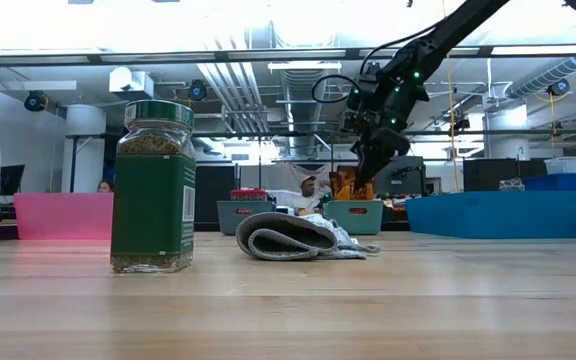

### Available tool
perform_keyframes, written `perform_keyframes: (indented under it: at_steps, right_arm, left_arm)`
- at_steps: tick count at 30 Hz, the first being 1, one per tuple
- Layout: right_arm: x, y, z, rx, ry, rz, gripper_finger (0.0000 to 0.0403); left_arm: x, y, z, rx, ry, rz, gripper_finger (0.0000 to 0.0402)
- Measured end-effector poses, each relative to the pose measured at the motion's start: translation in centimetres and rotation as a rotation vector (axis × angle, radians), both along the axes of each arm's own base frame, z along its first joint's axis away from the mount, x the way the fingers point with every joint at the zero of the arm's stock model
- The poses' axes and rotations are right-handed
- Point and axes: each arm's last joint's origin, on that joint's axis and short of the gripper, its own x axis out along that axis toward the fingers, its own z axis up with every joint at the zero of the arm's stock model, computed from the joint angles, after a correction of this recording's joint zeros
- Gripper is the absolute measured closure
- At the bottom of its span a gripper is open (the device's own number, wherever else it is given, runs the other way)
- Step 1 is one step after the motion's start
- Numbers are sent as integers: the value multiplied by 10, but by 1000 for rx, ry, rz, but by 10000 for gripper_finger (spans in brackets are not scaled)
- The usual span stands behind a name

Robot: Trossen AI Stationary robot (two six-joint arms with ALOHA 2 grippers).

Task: Sort spices by type
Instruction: Put the orange seasoning pack into the green bin, then put the green seasoning bottle into the pink bin

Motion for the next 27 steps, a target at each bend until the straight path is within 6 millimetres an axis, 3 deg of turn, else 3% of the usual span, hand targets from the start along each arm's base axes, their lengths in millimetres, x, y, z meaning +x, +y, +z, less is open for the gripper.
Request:
perform_keyframes:
  at_steps: [12,22,27]
  right_arm:
    - [-1,1,-4,25,-4,-43,364]
    - [0,0,-3,56,-9,-97,277]
    - [1,-1,11,67,-23,-133,239]
  left_arm:
    - [0,0,0,2,1,0,198]
    - [0,0,0,2,1,0,198]
    - [0,0,0,2,1,0,198]
